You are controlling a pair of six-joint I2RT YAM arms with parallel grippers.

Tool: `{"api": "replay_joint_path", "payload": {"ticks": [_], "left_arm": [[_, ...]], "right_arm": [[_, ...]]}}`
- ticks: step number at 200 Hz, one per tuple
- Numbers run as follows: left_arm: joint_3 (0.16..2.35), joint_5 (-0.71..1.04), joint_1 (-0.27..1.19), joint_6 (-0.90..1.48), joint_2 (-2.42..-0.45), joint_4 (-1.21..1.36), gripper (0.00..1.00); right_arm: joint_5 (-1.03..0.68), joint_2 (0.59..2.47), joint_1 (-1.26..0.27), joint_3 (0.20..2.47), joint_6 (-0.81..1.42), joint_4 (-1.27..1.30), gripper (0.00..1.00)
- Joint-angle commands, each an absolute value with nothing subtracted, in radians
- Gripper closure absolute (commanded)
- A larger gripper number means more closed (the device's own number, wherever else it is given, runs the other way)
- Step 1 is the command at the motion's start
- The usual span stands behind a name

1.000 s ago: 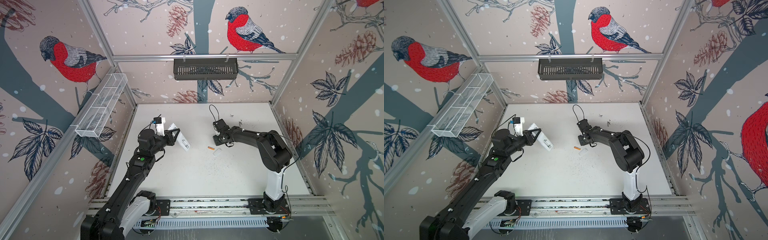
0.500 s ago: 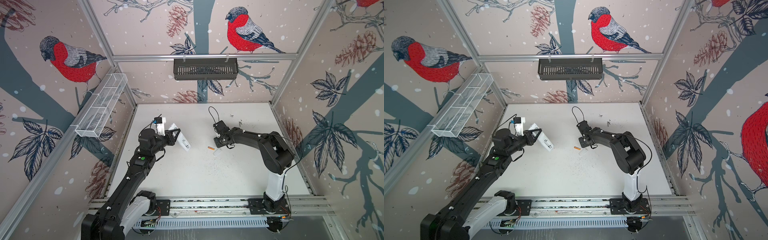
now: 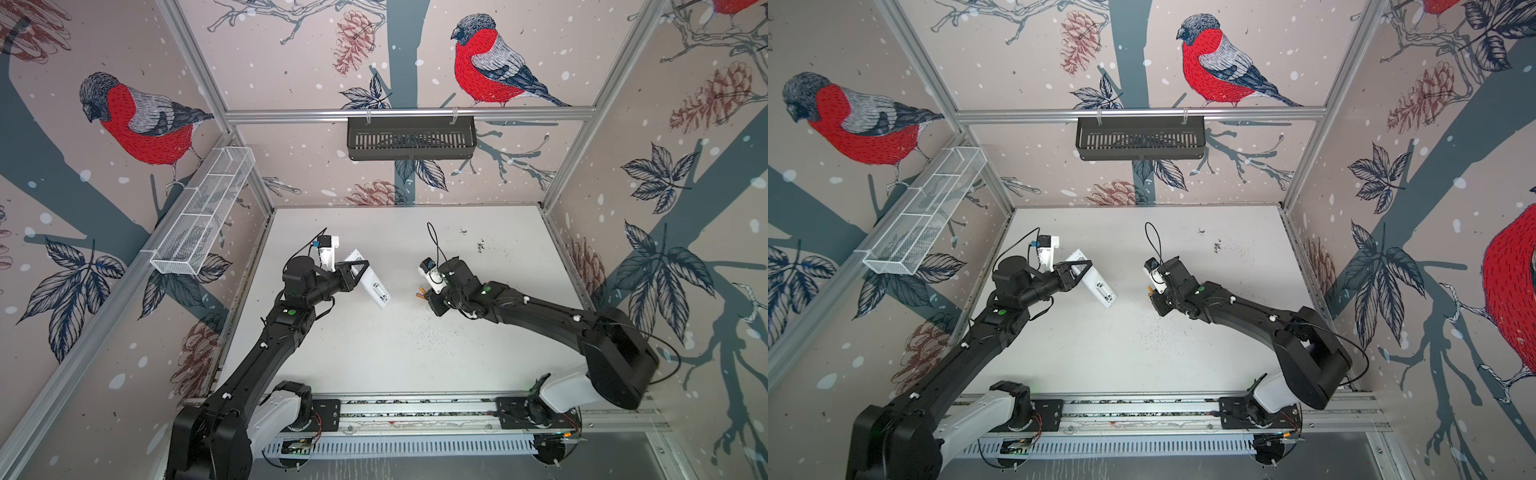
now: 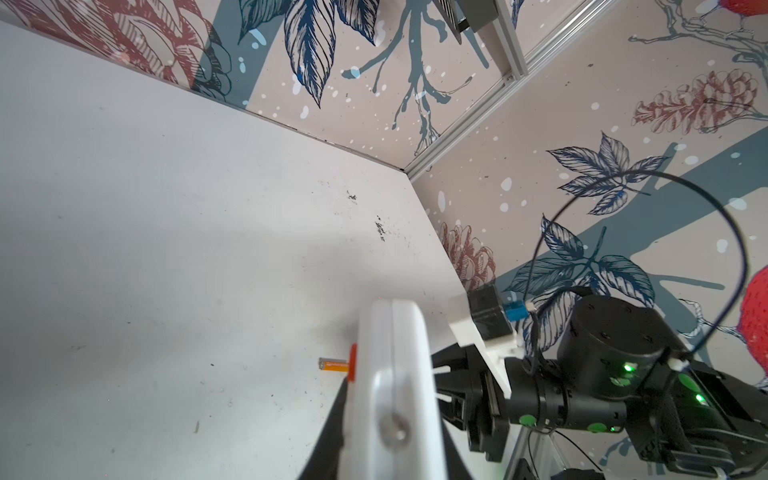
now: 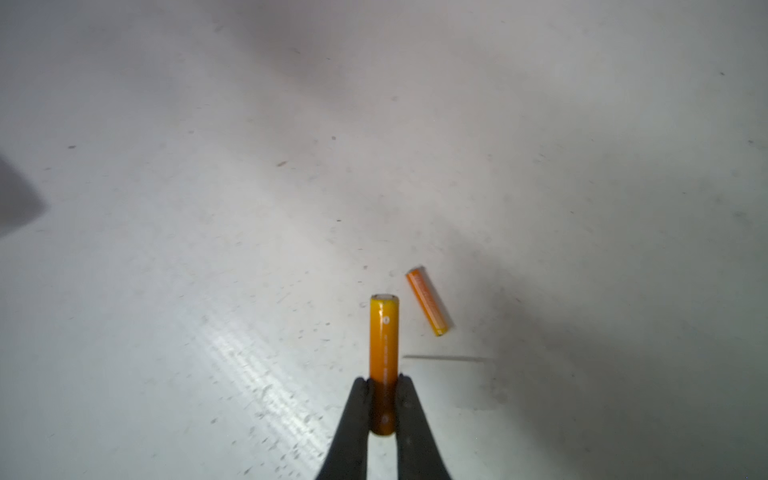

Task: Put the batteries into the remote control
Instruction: 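Carry the battery with the right gripper toward the remote held by the left gripper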

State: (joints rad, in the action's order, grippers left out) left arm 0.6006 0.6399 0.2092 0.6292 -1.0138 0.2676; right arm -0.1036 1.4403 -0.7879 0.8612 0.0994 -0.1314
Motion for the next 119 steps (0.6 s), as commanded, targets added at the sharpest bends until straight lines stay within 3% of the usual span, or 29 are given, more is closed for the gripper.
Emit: {"api": "replay_joint_path", "payload": {"ticks": [1,51,119], "left_arm": [[0.593,0.686,0.216,0.65,-1.011,0.357,0.9],[0.574,0.675,0.225,0.662,-1.009,0.362,0.91],[0.57,0.703,0.227,0.675,-1.018,0.385,0.91]], "right_arm": [[-0.155,1.377,-0.842,0.838,0.085,-0.038,0.89],[-0.093,1.323,-0.957,0.86,0.155,-0.018,0.88],[0.025,1.388,-1.046,0.931,0.213,-0.02,0.88]]}}
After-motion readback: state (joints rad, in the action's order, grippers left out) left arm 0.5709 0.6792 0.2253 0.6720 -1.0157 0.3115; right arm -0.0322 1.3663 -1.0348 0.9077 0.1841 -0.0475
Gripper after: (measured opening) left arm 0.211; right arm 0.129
